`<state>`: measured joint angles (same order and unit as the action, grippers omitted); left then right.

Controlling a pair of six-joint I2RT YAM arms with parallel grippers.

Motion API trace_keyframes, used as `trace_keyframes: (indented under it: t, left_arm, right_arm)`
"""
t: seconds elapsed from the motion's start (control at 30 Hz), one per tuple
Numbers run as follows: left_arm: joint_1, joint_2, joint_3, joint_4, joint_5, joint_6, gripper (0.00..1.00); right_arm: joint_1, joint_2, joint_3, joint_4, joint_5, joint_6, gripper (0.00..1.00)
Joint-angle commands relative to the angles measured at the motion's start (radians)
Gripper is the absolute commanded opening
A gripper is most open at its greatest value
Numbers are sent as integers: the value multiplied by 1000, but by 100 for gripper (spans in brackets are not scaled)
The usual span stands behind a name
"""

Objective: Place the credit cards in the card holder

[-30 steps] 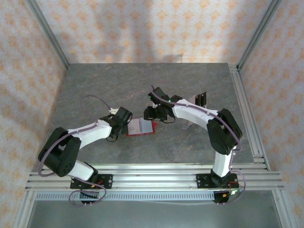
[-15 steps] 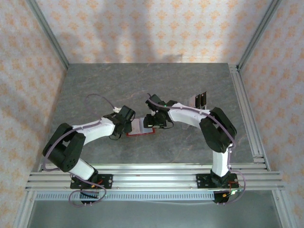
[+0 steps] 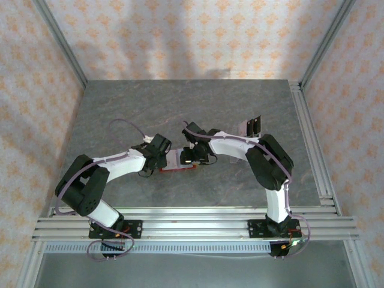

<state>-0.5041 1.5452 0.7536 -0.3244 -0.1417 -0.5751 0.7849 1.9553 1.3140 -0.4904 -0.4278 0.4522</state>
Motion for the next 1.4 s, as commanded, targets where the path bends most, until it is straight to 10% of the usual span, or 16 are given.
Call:
trace_keyframes:
  t: [0.0, 0.53, 1.37]
  left_arm:
    - [-10, 17, -19, 8, -26, -6, 61]
    - [-16, 24, -25, 20, -25, -11, 60]
    - [-17, 27, -23, 16, -29, -9, 60]
  right_arm:
    - [8, 20, 33, 10, -9, 15, 48]
    - [13, -43, 40, -79, 153, 10, 49]
    - [25, 3, 61, -34, 83, 19, 48]
